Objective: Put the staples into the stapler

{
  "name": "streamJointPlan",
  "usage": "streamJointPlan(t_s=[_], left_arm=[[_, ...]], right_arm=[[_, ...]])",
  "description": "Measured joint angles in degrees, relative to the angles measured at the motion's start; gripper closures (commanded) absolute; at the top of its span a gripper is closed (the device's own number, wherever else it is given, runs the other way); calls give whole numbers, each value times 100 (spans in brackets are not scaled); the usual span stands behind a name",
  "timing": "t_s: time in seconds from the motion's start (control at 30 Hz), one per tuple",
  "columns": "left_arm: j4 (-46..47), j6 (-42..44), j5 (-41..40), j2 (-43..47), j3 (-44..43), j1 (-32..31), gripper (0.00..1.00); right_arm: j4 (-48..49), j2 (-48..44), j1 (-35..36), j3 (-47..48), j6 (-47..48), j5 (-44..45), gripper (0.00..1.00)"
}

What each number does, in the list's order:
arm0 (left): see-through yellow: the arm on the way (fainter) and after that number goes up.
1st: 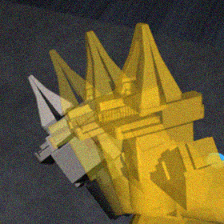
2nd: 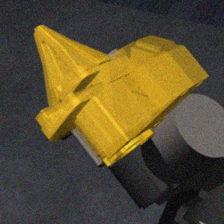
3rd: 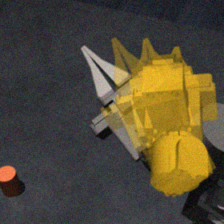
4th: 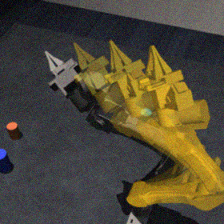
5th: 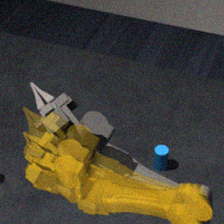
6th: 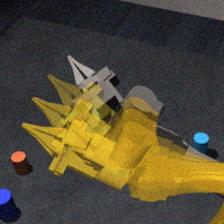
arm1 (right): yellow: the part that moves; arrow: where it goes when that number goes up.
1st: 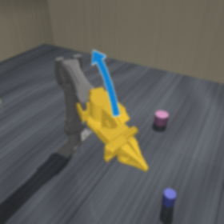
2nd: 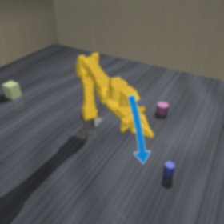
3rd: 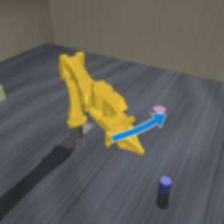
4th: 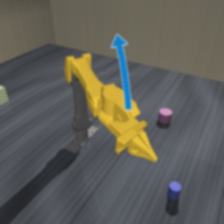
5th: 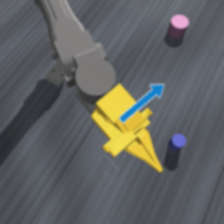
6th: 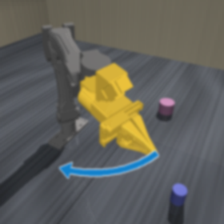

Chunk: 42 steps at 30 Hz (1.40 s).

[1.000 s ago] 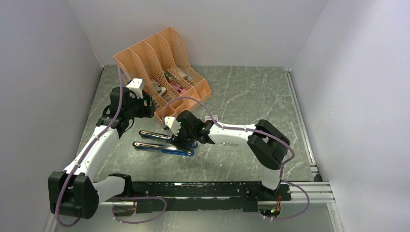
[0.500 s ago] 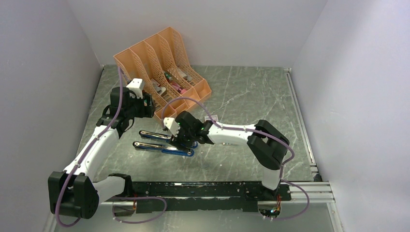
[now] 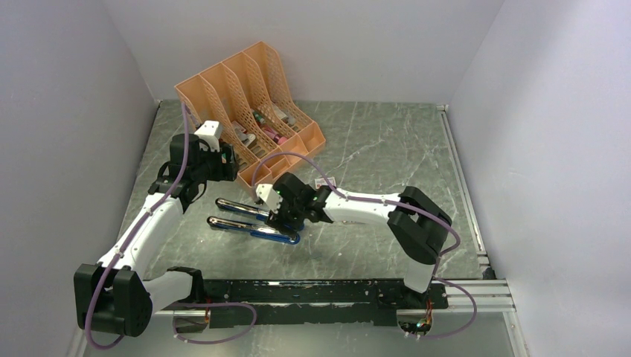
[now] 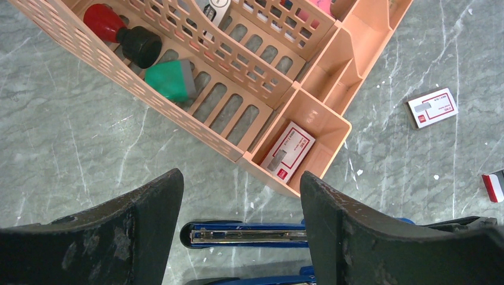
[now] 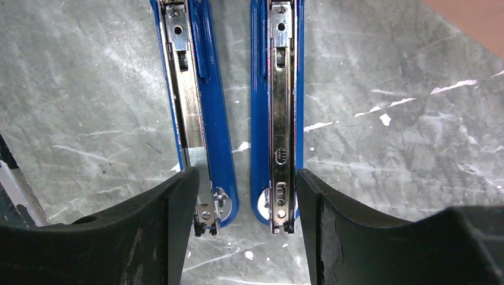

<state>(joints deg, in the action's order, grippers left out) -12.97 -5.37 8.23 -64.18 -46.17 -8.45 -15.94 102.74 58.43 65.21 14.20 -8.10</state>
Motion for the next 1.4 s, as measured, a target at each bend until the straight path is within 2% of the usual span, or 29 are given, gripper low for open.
streamJointPlan(t_s=[1.4], left_arm=[[-2, 0, 0, 0, 0, 0, 24]], right_arm=[[-1095, -249, 9, 109, 85, -22, 37]])
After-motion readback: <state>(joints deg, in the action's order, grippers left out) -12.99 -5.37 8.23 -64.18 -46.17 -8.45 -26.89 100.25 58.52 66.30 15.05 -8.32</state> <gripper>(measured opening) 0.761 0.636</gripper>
